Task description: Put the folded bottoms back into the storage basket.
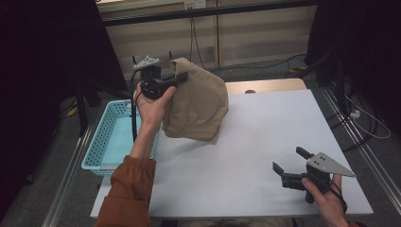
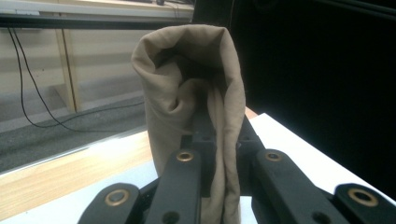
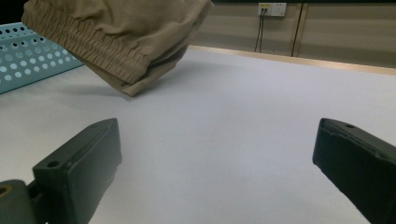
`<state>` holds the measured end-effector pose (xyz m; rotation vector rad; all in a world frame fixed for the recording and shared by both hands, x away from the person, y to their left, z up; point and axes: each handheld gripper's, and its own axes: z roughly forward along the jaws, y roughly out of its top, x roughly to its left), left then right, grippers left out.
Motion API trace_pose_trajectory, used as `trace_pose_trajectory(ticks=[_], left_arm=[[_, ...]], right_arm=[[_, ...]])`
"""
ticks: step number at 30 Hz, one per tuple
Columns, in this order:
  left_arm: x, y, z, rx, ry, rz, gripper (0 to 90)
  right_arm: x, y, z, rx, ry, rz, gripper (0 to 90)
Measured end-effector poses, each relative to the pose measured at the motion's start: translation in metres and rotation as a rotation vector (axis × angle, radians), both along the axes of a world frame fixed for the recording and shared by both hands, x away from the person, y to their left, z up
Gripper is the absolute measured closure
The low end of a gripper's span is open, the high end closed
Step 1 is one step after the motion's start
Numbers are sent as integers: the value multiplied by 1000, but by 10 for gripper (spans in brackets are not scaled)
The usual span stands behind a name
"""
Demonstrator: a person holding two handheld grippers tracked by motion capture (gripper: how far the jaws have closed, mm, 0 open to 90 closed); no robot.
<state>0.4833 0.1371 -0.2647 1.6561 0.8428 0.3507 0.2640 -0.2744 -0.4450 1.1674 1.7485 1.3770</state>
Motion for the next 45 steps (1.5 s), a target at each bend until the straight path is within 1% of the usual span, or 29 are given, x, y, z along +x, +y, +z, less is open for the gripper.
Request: trace_pose_trajectory(ticks=[4, 9, 16, 20, 32, 37, 41, 45], left_arm=[[-1, 3, 2, -8, -3, 5, 842], [-5, 5, 8, -3, -21, 3, 842], [-9, 11, 17, -13, -35, -2, 842], [-11, 15, 22, -2, -45, 0, 842], [-17, 21, 29, -13, -59, -2, 843], [-22, 25, 34, -20, -66, -1, 843], [-25, 26, 37, -13, -72, -5, 843], [-29, 29, 41, -19, -78, -4, 843]], right_arm=[[0, 0, 0, -1, -1, 0, 13], [0, 0, 0, -2, -3, 0, 13], [0, 0, 0, -1, -3, 0, 14], [0, 0, 0, 1, -2, 0, 14], [0, 0, 0, 0, -4, 4, 14], [0, 1, 0, -2, -4, 2, 14], [0, 1, 1, -2, -4, 3, 14], [-1, 1, 1, -3, -6, 3, 13]])
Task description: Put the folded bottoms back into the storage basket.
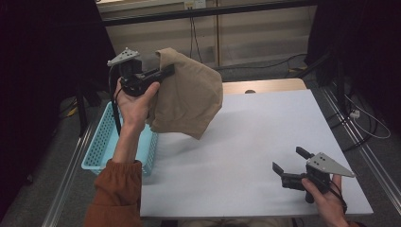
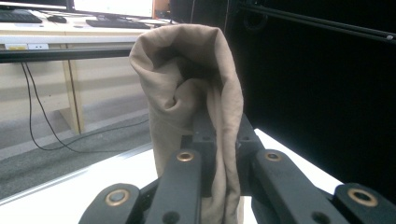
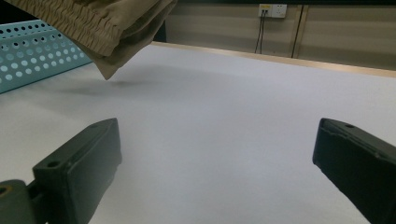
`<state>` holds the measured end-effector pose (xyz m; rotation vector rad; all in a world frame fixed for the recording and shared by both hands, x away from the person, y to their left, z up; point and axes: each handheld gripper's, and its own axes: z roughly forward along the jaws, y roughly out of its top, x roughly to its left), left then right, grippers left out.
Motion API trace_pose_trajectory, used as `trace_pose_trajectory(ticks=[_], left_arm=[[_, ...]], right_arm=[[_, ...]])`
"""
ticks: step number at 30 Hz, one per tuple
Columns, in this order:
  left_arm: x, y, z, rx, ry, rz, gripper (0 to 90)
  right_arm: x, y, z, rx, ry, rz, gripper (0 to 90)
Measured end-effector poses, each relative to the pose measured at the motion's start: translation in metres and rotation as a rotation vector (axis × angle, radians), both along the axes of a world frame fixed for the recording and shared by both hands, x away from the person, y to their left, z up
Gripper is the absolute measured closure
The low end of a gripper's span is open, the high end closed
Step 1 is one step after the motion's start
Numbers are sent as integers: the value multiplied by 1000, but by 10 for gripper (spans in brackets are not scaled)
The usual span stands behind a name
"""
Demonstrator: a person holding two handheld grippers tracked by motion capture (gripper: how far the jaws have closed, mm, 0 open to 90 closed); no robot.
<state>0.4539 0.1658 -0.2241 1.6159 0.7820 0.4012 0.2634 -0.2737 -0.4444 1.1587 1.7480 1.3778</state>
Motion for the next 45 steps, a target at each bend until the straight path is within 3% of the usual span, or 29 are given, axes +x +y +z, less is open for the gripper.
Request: trace_pose_trajectory(ticks=[31, 45], left_arm=[[-32, 27, 34, 20, -64, 19, 844], [-39, 46, 43, -1, -63, 55, 844]], right_arm=[[0, 1, 0, -4, -2, 0, 14], [1, 1, -1, -7, 3, 5, 14]])
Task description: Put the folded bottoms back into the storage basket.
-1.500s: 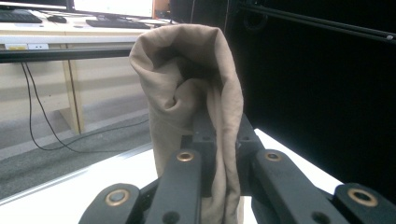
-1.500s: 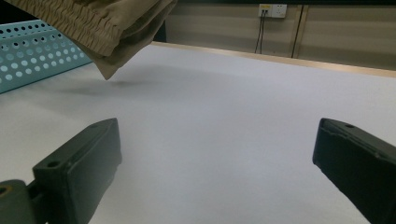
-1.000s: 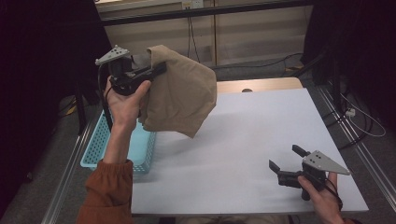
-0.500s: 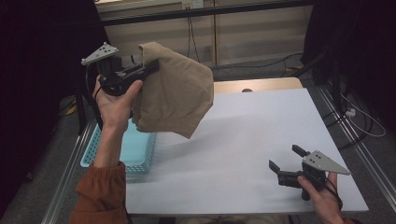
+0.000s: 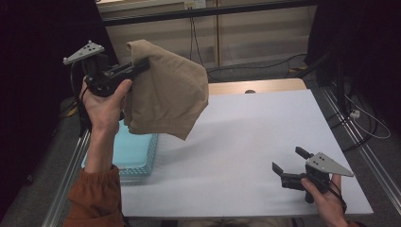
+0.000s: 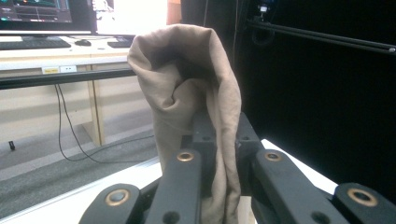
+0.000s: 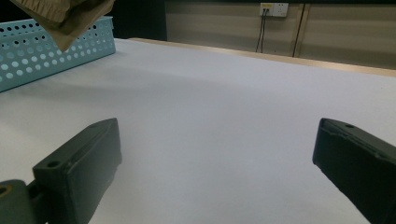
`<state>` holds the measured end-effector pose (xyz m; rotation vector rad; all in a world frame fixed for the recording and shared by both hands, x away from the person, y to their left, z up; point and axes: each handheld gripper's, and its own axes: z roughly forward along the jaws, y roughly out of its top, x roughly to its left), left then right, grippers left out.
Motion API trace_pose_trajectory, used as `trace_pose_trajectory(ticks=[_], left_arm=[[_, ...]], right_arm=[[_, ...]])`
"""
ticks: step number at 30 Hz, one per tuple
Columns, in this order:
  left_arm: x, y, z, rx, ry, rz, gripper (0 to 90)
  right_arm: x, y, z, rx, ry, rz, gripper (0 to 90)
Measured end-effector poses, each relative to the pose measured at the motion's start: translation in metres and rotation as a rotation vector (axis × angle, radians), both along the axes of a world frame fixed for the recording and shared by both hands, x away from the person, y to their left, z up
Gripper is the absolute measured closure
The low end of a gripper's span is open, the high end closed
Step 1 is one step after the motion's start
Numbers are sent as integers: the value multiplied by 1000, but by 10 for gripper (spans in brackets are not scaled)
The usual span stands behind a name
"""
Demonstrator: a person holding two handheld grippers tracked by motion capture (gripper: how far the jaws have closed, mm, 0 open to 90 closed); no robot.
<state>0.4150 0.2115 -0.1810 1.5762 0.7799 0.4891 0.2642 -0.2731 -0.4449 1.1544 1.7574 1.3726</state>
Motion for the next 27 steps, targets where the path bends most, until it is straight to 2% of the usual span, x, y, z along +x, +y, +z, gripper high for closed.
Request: trace_pose_trajectory(ticks=[8, 16, 21, 27], left_arm=[[-5, 11, 6, 1, -3, 19, 844], [-12, 32, 6, -17, -6, 32, 844], [-18, 46, 10, -8, -17, 52, 844], [-20, 54, 12, 10, -19, 75, 844]], right_arm=[[0, 0, 0, -2, 1, 1, 13], [0, 0, 0, -1, 3, 0, 14], [0, 1, 0, -2, 3, -1, 14], [0, 1, 0, 3, 5, -4, 13]])
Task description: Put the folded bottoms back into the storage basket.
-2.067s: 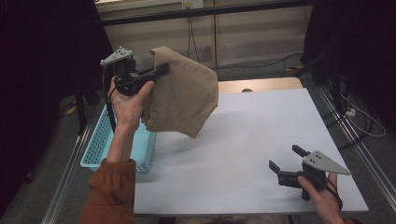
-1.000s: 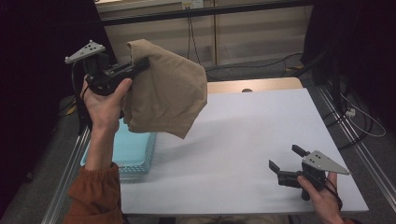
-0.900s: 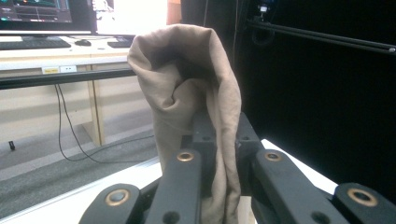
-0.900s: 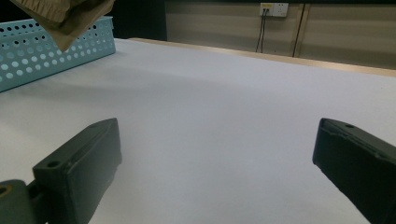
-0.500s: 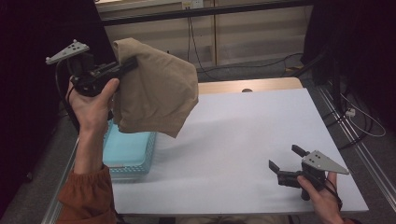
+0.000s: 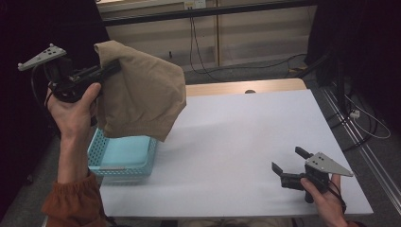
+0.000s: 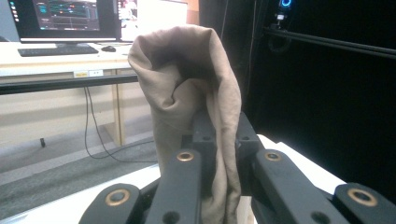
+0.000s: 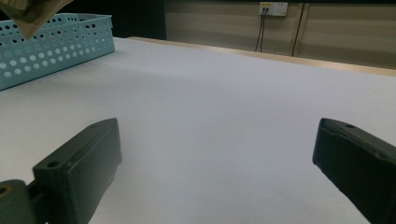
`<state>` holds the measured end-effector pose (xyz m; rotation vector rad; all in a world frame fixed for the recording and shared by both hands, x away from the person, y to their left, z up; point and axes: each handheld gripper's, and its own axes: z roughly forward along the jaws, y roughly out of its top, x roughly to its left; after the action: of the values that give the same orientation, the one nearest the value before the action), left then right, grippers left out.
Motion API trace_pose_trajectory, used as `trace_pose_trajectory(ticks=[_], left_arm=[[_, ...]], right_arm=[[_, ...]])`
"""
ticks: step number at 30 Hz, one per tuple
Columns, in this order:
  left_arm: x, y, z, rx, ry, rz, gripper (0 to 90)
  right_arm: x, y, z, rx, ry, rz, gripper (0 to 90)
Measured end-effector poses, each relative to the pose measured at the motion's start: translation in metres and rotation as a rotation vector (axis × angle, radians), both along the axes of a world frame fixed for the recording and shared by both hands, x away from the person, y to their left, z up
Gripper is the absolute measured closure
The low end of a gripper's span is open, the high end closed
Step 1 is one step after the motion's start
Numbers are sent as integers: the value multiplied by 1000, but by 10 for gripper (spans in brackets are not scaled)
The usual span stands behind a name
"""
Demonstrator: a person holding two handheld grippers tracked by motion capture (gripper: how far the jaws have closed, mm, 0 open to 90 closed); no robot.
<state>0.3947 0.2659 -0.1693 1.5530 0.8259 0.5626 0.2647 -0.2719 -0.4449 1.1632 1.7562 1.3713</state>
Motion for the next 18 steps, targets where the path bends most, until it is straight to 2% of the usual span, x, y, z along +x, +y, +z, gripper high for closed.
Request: trace_pose_trajectory(ticks=[12, 18], left_arm=[[-8, 26, 2, -9, -4, 46, 844], [-13, 41, 1, -29, -4, 74, 844]], right_arm=[[0, 0, 0, -2, -2, 0, 14], [0, 0, 0, -2, -2, 3, 14]])
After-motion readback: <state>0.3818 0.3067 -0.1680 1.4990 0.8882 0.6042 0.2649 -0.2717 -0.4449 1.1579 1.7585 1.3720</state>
